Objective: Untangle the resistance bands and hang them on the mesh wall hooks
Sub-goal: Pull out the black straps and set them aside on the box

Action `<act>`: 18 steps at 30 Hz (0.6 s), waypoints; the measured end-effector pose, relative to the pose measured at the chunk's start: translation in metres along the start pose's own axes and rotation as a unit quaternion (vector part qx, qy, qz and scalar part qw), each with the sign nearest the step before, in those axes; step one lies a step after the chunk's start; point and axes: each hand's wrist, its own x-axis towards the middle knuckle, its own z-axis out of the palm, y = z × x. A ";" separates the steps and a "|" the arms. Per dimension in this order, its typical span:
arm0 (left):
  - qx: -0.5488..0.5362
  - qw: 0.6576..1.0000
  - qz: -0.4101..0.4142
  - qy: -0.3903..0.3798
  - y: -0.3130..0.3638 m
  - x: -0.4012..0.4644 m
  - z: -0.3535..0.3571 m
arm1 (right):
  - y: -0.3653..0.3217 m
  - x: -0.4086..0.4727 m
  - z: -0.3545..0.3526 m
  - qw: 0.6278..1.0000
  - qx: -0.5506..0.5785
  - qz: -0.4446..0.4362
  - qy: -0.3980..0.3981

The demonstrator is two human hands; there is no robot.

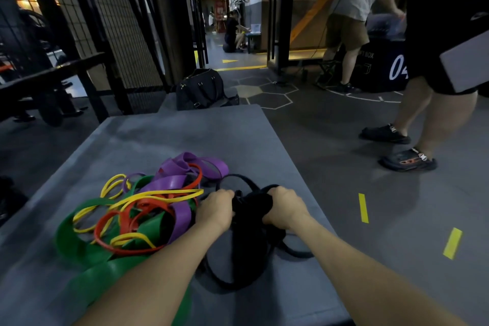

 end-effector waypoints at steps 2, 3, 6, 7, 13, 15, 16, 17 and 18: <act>-0.013 1.000 -0.003 0.026 0.004 0.006 -0.012 | -0.005 0.004 -0.014 1.000 0.012 0.004 0.020; -0.024 0.999 -0.003 0.036 0.007 0.011 -0.020 | -0.007 0.007 -0.024 0.999 0.017 0.002 0.031; -0.062 0.996 0.005 0.063 0.019 0.030 -0.050 | -0.016 0.017 -0.060 0.997 0.038 -0.003 0.063; -0.080 0.994 0.009 0.074 0.023 0.037 -0.062 | -0.020 0.022 -0.073 0.996 0.049 -0.004 0.074; -0.176 0.975 0.043 0.131 0.045 0.096 -0.124 | -0.045 0.063 -0.142 0.985 0.086 -0.012 0.147; -0.195 0.967 0.047 0.155 0.046 0.117 -0.137 | -0.053 0.083 -0.158 0.980 0.098 -0.025 0.174; -0.199 0.965 0.048 0.166 0.046 0.128 -0.142 | -0.058 0.094 -0.164 0.977 0.106 -0.032 0.183; -0.200 0.962 0.050 0.177 0.044 0.140 -0.146 | -0.062 0.106 -0.168 0.974 0.114 -0.036 0.191; -0.199 0.961 0.051 0.186 0.041 0.152 -0.148 | -0.067 0.118 -0.171 0.972 0.120 -0.039 0.196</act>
